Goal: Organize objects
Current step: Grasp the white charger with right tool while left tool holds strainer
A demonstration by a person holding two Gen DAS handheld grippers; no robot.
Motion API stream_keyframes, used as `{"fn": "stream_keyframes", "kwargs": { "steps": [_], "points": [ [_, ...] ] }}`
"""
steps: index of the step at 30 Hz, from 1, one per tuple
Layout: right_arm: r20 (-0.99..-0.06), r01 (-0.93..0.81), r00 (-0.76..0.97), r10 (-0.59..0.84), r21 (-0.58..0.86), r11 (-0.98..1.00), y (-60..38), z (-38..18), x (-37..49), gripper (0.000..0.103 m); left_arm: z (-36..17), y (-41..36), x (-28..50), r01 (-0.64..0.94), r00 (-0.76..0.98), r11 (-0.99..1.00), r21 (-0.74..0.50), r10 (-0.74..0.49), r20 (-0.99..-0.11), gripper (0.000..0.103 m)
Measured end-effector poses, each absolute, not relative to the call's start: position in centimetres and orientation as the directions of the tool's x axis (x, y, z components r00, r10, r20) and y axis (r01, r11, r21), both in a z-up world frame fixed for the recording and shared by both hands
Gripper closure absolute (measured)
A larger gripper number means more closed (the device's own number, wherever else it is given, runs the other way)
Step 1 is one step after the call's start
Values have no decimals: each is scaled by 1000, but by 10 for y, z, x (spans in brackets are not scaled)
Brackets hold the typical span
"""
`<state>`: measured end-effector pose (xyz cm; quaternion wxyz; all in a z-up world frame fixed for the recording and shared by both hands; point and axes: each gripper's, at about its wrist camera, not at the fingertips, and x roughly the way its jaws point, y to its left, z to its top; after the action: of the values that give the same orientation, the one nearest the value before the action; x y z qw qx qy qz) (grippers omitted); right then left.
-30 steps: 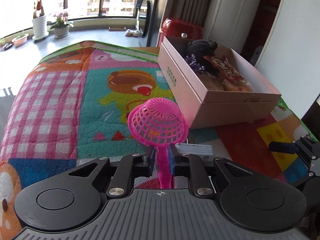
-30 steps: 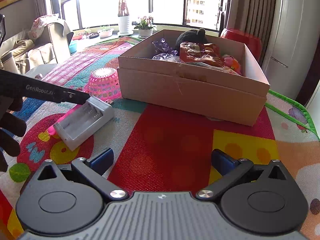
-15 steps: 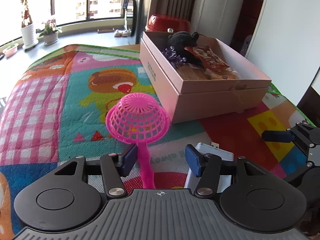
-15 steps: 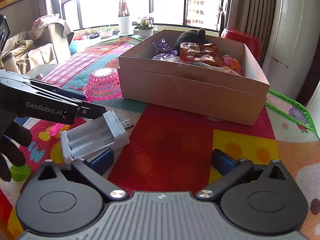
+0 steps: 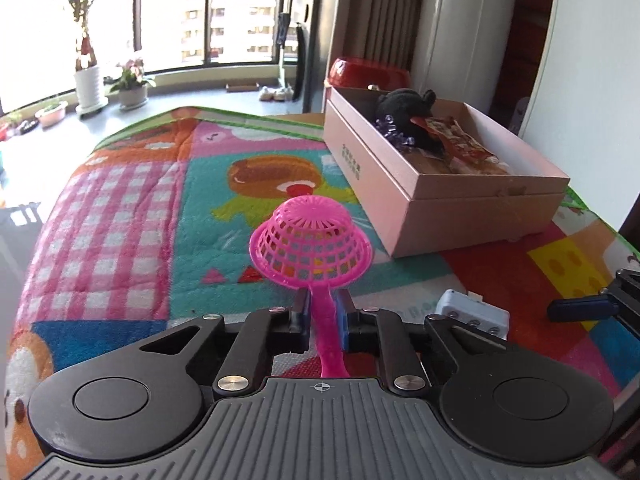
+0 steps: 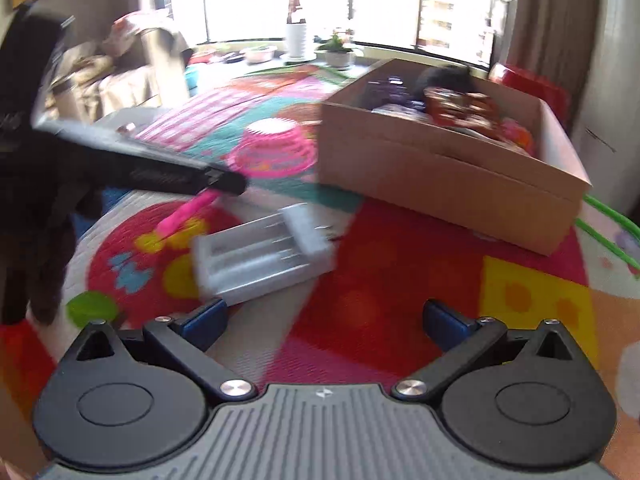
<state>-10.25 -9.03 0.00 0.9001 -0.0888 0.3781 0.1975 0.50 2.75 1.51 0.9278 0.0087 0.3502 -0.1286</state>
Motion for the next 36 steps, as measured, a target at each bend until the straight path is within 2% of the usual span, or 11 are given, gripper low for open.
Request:
{"fn": "stream_keyframes", "kwargs": {
  "steps": [3, 8, 9, 14, 16, 19, 25, 28, 30, 34, 36],
  "points": [
    [-698, -444, 669, 253, -103, 890, -77, 2, -104, 0, 18, 35, -1, 230, 721, 969, -88, -230, -654, 87],
    [-640, -255, 768, 6, -297, 920, -89, 4, -92, 0, 17, 51, -14, 191, 717, 975, -117, -220, -661, 87],
    [-644, -245, 765, -3, -295, 924, -93, 5, -91, 0, 16, 55, -16, 177, 718, 976, -124, -214, -663, 87],
    [-750, -345, 599, 282, 76, 936, -104, 17, -83, 0, 15, 65, -22, 124, 734, 984, -130, -178, -655, 87],
    [-759, -395, 549, 350, 133, 909, -89, 15, -81, 0, 14, 67, -22, 121, 732, 983, -137, -182, -657, 87],
    [-754, -443, 593, 282, -13, 896, -61, 8, -84, 0, 14, 70, -22, 125, 729, 982, -145, -190, -657, 87],
    [-671, -327, 739, 52, -291, 899, -73, 7, -87, 1, 13, 71, -23, 114, 732, 980, -161, -192, -653, 87],
    [-667, -286, 745, -13, -337, 897, -97, 5, -88, 0, 14, 72, -22, 109, 729, 979, -172, -196, -656, 87],
    [-696, -275, 718, 5, -276, 921, -111, 8, -86, 0, 14, 72, -23, 111, 730, 980, -166, -194, -655, 87],
    [-757, -299, 617, 214, 27, 954, -120, 16, -68, 0, 14, 71, -24, 107, 731, 980, -167, -191, -655, 87],
    [-750, -315, 600, 279, 99, 944, -109, 15, -58, 0, 14, 71, -24, 107, 731, 980, -166, -191, -655, 87]
  ]
}}
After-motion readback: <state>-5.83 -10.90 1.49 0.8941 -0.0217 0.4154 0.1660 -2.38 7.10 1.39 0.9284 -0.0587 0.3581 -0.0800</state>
